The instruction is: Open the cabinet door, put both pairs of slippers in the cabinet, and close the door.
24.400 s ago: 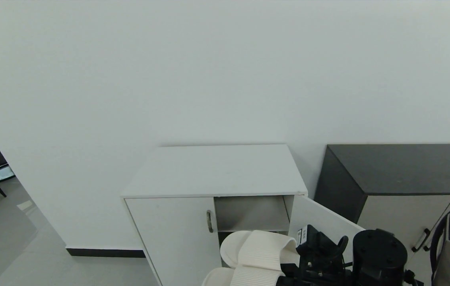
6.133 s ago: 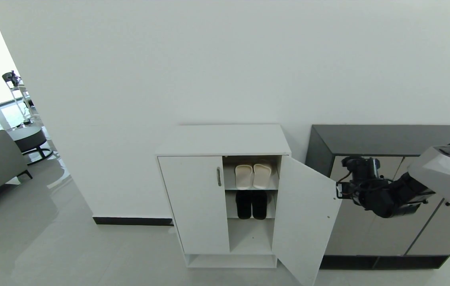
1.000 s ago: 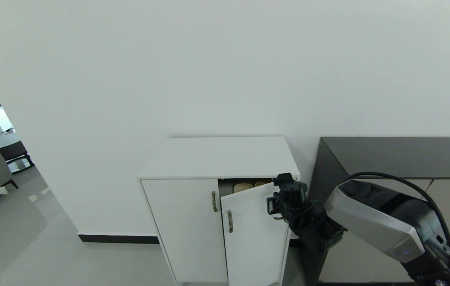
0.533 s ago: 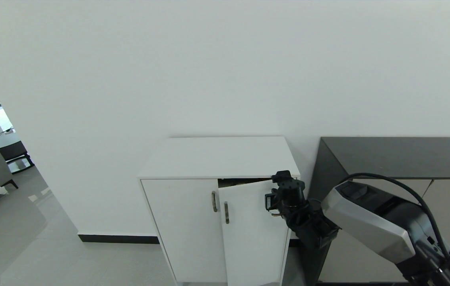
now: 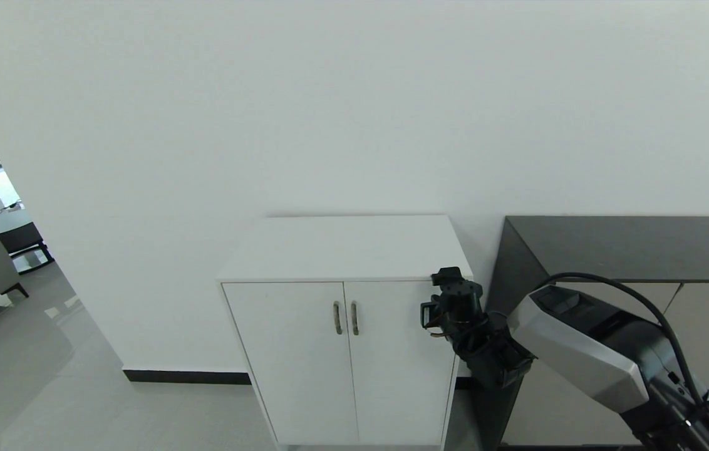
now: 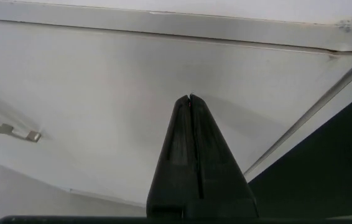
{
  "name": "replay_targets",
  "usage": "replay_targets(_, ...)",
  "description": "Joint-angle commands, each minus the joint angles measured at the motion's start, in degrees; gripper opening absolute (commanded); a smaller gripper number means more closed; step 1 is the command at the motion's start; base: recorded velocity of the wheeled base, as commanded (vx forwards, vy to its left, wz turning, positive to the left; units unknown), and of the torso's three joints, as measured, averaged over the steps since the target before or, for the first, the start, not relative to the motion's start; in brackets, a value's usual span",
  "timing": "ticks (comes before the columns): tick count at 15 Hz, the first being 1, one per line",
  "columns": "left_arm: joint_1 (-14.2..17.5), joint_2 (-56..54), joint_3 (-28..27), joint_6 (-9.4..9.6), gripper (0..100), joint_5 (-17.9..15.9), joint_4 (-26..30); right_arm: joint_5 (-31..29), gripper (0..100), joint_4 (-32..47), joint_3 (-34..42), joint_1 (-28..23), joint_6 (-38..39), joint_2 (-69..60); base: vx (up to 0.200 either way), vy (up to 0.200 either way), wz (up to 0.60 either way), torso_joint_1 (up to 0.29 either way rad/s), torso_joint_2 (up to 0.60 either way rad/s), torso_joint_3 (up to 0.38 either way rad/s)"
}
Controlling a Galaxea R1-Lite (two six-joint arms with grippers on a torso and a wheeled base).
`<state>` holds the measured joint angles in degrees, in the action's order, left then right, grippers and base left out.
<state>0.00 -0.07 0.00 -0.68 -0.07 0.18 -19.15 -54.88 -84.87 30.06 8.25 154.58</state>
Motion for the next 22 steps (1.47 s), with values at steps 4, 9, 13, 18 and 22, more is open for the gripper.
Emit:
replay_targets(4,0.00,0.07,0.00,-0.02,0,0.07,-0.01,-0.01,0,0.21,-0.12,-0.18,0.01,0.02,0.000,0.000,0.00,0.000,0.00,0.000)
replay_targets(9,0.00,0.07,0.00,0.16,0,-0.01,-0.01,-6.25,0,-0.23,5.42,1.49,0.01,-6.13,0.000,0.000,0.00,0.000,0.00,0.000)
replay_targets(13,0.00,0.07,0.00,0.33,0,-0.01,-0.01,-9.41,0,-1.54,26.78,4.39,-0.61,-24.76,0.000,0.000,0.00,0.000,0.00,0.000)
replay_targets(18,0.00,0.07,0.00,0.33,0,0.07,-0.01,-9.41,0,-1.54,53.58,2.81,-3.95,-48.93,0.000,0.000,0.00,0.000,0.00,0.000)
replay_targets(22,0.00,0.07,0.00,0.33,0,-0.01,-0.01,-4.75,0,-1.37,69.84,-7.12,-5.79,-60.89,0.000,0.000,0.00,0.000,0.00,0.000)
